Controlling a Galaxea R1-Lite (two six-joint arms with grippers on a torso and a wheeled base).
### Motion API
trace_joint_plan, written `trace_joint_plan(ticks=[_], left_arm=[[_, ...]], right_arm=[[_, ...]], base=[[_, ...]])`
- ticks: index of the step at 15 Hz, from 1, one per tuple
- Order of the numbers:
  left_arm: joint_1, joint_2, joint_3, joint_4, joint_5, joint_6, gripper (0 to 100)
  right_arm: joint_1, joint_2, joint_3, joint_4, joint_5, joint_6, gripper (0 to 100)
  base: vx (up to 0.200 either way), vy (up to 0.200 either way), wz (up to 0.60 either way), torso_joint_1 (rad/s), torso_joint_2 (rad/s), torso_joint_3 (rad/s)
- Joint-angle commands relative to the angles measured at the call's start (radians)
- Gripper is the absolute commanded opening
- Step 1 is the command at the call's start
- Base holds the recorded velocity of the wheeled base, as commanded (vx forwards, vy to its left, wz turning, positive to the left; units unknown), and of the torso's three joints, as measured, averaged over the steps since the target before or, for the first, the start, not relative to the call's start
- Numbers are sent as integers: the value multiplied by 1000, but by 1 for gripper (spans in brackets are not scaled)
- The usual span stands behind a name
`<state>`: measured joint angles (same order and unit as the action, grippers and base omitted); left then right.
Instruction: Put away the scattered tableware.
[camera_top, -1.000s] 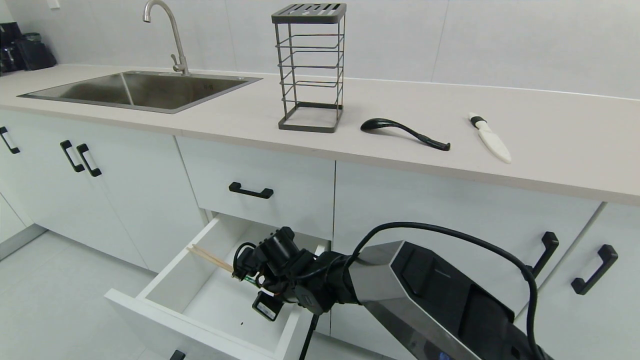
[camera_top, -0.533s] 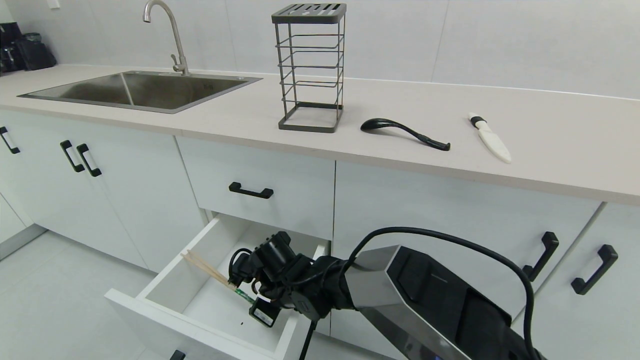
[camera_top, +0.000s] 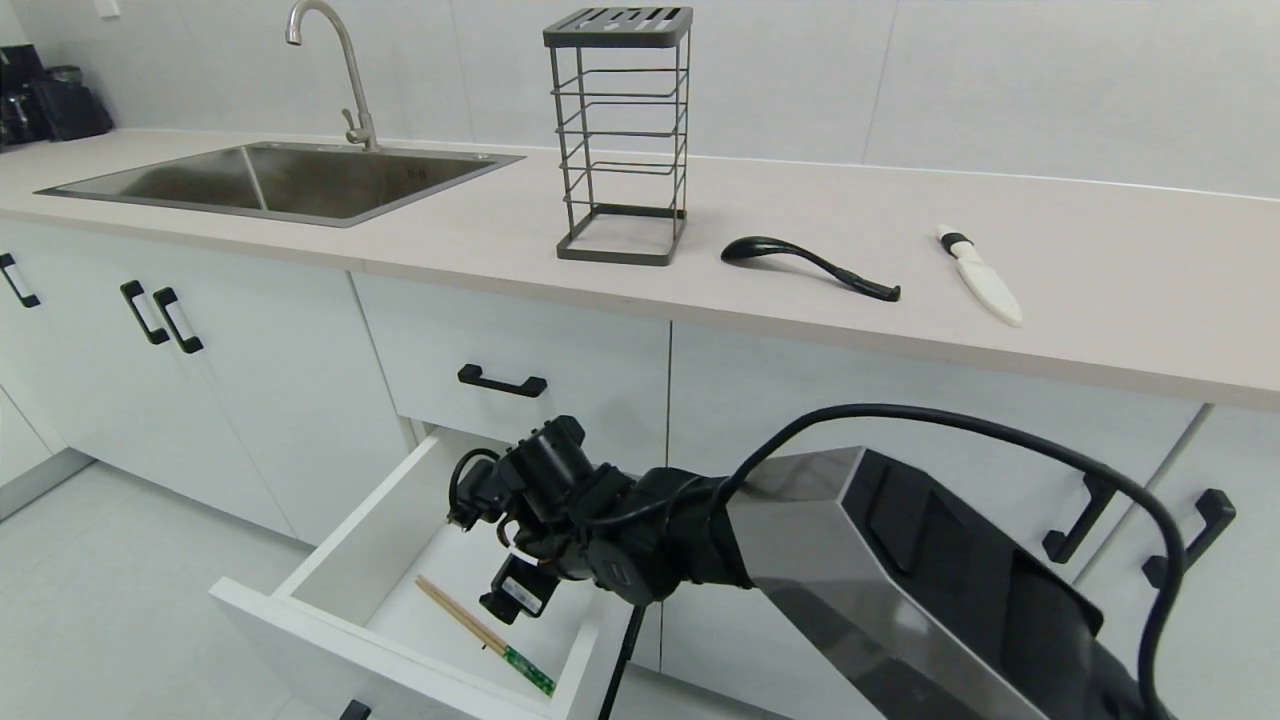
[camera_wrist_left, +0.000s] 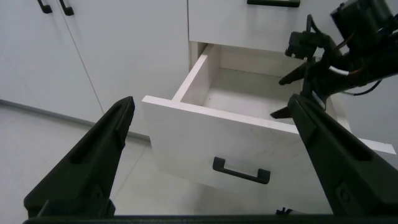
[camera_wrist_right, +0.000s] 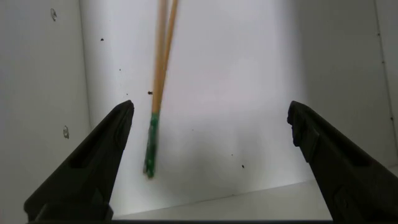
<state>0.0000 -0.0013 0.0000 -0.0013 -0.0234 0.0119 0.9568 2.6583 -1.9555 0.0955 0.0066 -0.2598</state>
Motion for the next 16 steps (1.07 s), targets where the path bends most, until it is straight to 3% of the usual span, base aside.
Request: trace_joint_plan(ticks=[1, 7, 9, 12, 13, 16], left_arm=[[0, 1, 0, 0, 0, 0, 100], [0, 1, 0, 0, -1, 0, 100], [0, 1, 0, 0, 0, 0, 100], [0, 1, 0, 0, -1, 0, 100], [0, 1, 0, 0, -1, 0, 100], [0, 1, 0, 0, -1, 0, 100]], right_arm=[[2, -84, 56, 1, -5, -1, 100], [23, -327, 221, -8, -13, -75, 100], [45, -442, 383, -11, -73, -68, 100], [45, -546, 535, -13, -76, -62, 100], [42, -614, 652, -27, -77, -64, 100], [33, -683, 868, -240, -74, -79, 100]], base=[[0, 0, 0, 0, 0, 0], [0, 0, 0, 0, 0, 0], [0, 0, 0, 0, 0, 0], [0, 0, 0, 0, 0, 0], [0, 0, 0, 0, 0, 0], [0, 0, 0, 0, 0, 0]])
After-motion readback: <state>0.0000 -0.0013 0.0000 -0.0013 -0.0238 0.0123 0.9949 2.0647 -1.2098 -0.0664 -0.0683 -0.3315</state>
